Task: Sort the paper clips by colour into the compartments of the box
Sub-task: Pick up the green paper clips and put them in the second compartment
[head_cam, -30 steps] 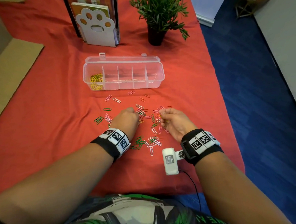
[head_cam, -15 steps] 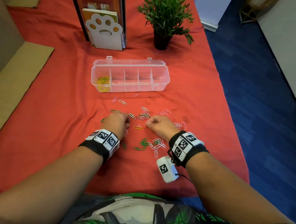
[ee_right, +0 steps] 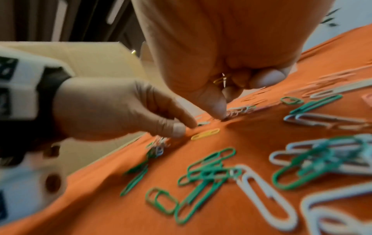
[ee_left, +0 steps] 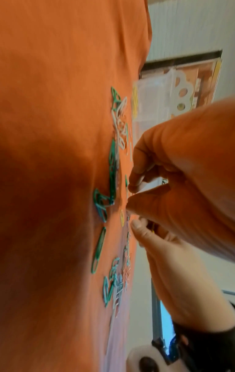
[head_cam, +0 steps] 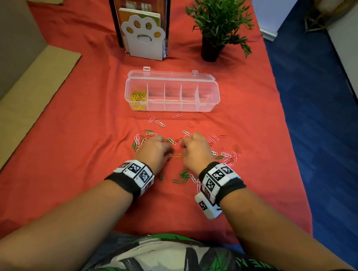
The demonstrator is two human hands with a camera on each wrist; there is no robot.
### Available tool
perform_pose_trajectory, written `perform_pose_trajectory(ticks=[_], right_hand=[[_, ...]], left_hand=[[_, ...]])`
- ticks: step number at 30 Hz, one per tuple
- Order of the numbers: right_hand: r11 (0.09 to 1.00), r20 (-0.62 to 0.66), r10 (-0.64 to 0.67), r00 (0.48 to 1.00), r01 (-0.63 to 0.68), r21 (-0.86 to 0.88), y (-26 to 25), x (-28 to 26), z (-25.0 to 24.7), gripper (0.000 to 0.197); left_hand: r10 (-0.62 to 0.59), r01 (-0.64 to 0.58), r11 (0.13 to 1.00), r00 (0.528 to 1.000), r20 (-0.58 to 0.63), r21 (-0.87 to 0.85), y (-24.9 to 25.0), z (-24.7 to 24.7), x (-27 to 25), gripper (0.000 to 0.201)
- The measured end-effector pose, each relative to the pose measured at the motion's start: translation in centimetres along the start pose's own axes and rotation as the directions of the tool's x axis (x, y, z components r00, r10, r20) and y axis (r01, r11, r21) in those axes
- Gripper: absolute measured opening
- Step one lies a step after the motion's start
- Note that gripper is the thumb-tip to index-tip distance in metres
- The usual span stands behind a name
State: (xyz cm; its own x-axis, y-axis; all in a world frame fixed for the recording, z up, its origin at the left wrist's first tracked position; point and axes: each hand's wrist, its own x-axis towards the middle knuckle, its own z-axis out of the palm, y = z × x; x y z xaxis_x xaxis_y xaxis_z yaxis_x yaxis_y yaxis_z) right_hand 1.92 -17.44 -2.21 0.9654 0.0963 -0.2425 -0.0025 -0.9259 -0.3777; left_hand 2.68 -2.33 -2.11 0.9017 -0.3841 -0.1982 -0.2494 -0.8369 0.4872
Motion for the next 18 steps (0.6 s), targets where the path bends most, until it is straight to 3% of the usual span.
perform_pose_trajectory(ticks=[4, 7, 10, 12, 15, 18], right_hand=[[0.997, -0.011, 0.070, 0.997, -0.070, 0.038, 1.3, 0.3, -0.3, 0.027], [0.967, 0.014, 0.163, 0.986, -0.163, 0.195, 1.9, 0.4, -0.3, 0.020], [0.810, 0.179, 0.299, 0.937, -0.349, 0.471, 1.8, 0.9, -1.2, 0.014], [0.668, 0.287, 0.322, 0.902, -0.431, 0.606, 1.6, 1.4, -2.1, 0.024], [0.568, 0.310, 0.275, 0.910, -0.413, 0.712, 0.4, 2.3, -3.8, 0.030], [0.628, 0.149, 0.207, 0.967, -0.248, 0.737, -1.7, 4.4, -5.5, 0.033]], left_hand=[[0.051, -0.054, 0.997, 0.997, 0.058, 0.047, 0.7, 0.4, 0.4, 0.024], [0.068, -0.075, 0.993, 0.994, 0.083, 0.096, 1.0, 0.4, 0.5, 0.017], [0.050, -0.067, 0.988, 0.991, 0.122, 0.139, 1.3, 0.5, 0.5, 0.018], [0.009, -0.019, 0.998, 0.991, 0.132, 0.068, 1.0, 0.1, 0.6, 0.016], [-0.136, 0.137, 0.973, 0.991, 0.017, -0.188, -0.1, -1.9, 1.1, 0.009], [-0.310, 0.221, 0.902, 0.929, -0.201, -0.370, -1.7, -5.5, 2.8, 0.010]])
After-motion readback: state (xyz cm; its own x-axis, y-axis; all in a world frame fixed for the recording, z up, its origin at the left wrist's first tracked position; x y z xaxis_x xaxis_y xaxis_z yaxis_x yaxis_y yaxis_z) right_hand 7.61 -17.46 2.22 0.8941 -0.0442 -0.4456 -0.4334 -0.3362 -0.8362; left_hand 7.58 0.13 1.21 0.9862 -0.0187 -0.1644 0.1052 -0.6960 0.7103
